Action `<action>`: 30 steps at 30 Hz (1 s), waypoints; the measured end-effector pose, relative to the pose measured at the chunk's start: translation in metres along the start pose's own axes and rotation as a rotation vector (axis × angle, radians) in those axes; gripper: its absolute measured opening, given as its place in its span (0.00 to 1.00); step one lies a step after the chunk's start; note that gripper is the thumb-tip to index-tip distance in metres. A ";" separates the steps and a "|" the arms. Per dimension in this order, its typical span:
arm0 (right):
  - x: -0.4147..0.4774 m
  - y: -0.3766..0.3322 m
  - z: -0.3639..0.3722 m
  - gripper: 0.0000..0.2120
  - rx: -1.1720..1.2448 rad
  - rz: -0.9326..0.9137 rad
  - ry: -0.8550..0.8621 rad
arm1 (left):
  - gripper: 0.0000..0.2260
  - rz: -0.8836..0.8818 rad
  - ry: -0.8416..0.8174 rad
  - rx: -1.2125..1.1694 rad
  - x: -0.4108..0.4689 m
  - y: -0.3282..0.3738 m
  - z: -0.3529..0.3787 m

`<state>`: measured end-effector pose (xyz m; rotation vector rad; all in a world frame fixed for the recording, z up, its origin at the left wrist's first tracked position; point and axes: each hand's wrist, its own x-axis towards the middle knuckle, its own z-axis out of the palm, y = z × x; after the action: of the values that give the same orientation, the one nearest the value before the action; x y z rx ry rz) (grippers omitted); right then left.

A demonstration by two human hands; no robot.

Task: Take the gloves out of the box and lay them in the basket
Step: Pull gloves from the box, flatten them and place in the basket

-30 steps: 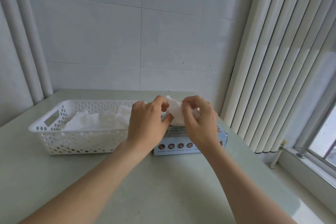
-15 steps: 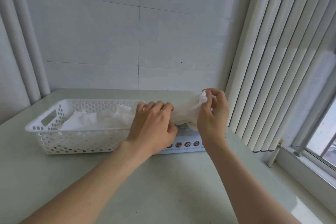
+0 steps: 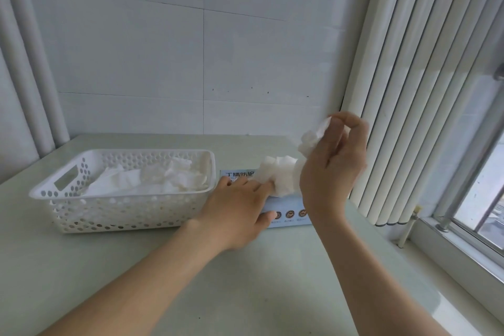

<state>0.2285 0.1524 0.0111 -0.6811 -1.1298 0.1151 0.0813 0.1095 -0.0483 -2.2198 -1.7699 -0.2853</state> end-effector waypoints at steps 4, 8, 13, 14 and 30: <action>-0.002 -0.010 0.000 0.07 -0.123 -0.165 -0.069 | 0.22 -0.024 0.017 -0.088 0.000 0.001 -0.003; -0.013 0.002 0.006 0.08 -0.179 -0.006 -0.338 | 0.18 -0.081 0.128 -0.293 0.003 -0.003 -0.020; -0.016 0.005 0.006 0.08 -0.167 0.198 -0.470 | 0.10 -0.167 0.317 -0.828 0.001 -0.002 -0.049; -0.016 0.003 0.006 0.08 -0.146 0.231 -0.477 | 0.10 -0.166 0.334 -0.949 -0.001 -0.002 -0.054; -0.020 -0.017 0.000 0.23 0.132 0.504 -0.890 | 0.17 -0.427 0.525 -1.247 0.014 -0.024 -0.058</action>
<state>0.2152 0.1310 0.0045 -0.8062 -1.7456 0.9900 0.0630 0.1076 0.0137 -1.8940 -1.9057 -2.3215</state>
